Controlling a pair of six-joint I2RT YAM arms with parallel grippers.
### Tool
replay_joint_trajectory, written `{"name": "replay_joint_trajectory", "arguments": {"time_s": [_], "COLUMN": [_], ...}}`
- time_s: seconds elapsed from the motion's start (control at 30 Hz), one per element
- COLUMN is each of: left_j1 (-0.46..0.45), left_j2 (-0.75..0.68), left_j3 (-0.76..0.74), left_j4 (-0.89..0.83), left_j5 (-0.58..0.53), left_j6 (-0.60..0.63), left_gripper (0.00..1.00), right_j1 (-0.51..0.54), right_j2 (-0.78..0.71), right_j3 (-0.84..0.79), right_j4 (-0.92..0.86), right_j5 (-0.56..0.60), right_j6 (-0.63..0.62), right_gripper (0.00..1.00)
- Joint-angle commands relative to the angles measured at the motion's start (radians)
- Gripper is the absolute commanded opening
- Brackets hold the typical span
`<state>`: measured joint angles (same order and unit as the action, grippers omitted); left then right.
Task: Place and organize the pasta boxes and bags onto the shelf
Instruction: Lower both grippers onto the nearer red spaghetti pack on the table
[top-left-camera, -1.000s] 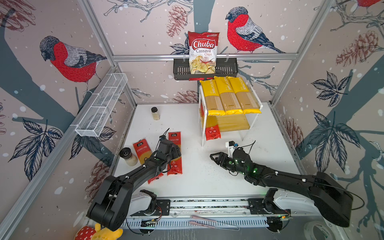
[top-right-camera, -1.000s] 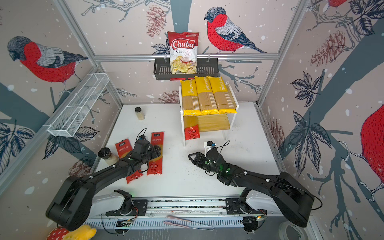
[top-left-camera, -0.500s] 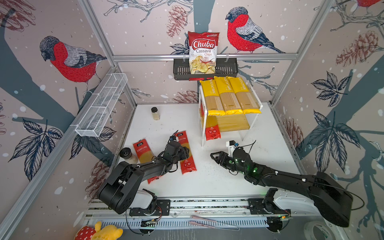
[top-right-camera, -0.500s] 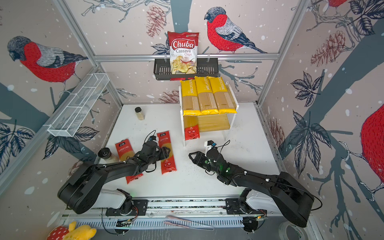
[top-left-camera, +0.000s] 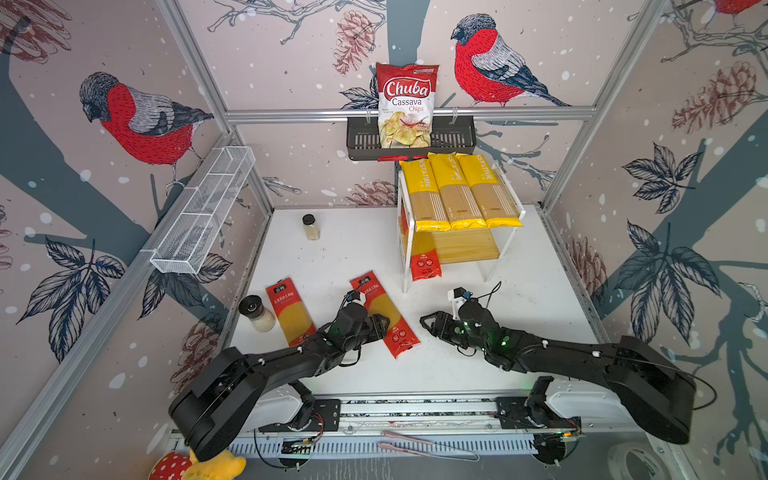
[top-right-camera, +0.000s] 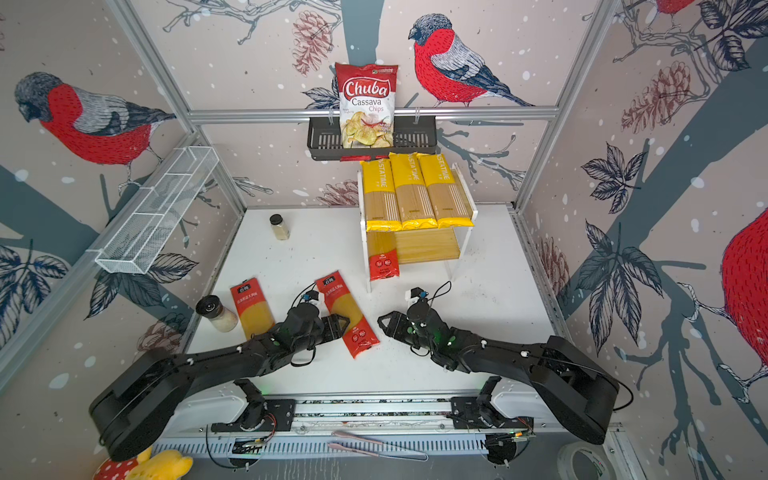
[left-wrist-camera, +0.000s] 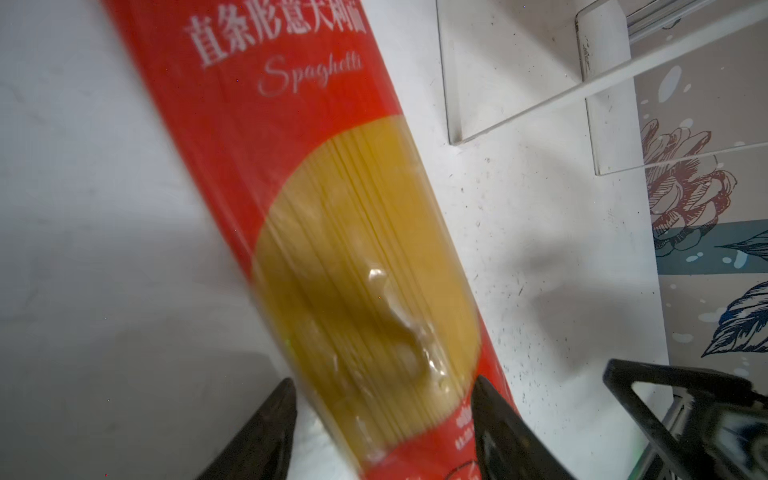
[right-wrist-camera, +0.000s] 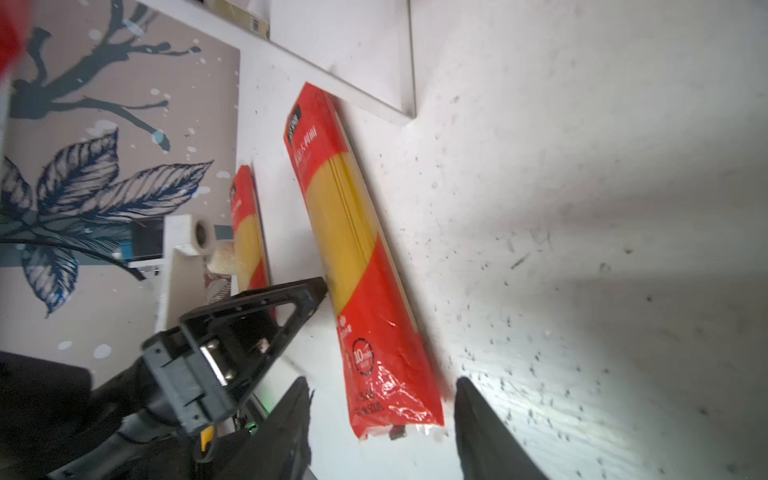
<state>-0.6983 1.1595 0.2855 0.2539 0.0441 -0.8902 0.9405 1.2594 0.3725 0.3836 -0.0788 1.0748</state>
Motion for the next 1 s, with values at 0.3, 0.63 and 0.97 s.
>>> {"name": "replay_joint_trajectory", "arguments": {"time_s": [0.3, 0.63, 0.97], "left_j1": [0.074, 0.111, 0.115], "left_j2": [-0.09, -0.054, -0.053], "left_j3": [-0.052, -0.062, -0.057], "left_j4": [0.013, 0.063, 0.041], "left_j5": [-0.038, 0.003, -0.001], "left_j6": [-0.02, -0.003, 0.008], "left_gripper": [0.68, 0.64, 0.61], "right_j1": [0.047, 0.06, 0.092], "right_j2": [0.228, 0.347, 0.316], "right_j3": [0.071, 0.14, 0.106], "right_j4": [0.104, 0.135, 0.067], "right_j5": [-0.078, -0.212, -0.307], "right_j6": [-0.066, -0.111, -0.139], "right_gripper": [0.42, 0.21, 0.08]}}
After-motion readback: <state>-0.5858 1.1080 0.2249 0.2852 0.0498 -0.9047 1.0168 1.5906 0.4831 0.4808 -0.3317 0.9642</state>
